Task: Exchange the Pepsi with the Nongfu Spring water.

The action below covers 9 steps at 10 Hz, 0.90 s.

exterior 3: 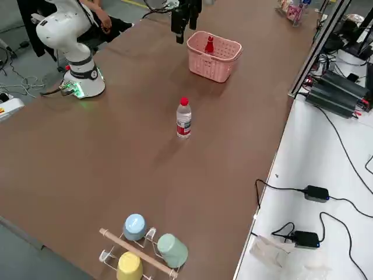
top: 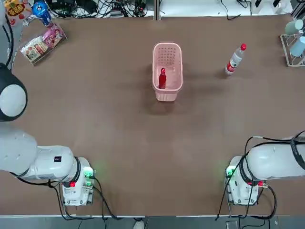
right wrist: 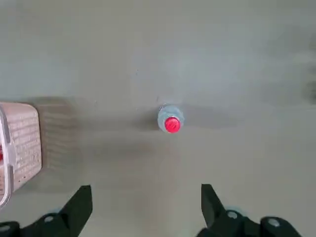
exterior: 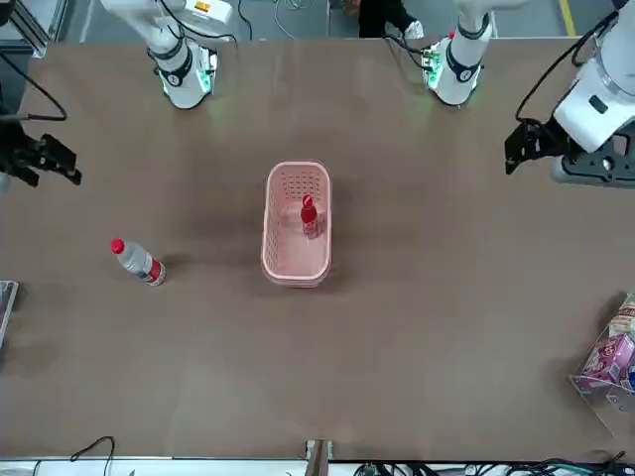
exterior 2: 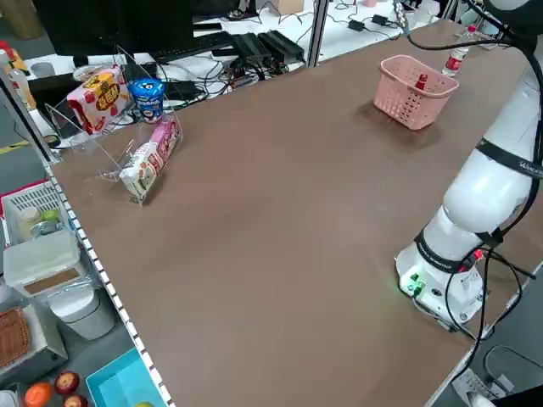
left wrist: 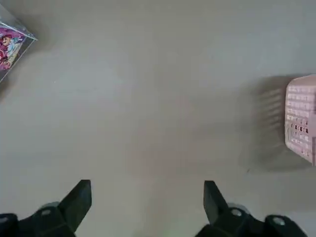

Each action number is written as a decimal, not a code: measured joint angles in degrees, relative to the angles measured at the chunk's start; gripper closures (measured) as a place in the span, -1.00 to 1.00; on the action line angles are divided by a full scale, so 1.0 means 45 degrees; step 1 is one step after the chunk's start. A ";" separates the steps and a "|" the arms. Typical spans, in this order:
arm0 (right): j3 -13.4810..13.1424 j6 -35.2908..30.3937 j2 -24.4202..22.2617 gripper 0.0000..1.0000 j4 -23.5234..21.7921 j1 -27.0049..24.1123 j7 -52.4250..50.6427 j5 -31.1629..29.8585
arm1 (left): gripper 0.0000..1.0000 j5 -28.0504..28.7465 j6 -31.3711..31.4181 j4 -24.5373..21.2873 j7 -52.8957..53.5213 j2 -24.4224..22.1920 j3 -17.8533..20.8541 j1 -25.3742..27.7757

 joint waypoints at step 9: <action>-0.0013 0.0955 0.0226 -0.79 -0.0525 -0.0127 0.0016 0.0000 | -1.00 0.0118 0.2340 -0.0184 -0.8410 0.2025 -0.2143 -0.3939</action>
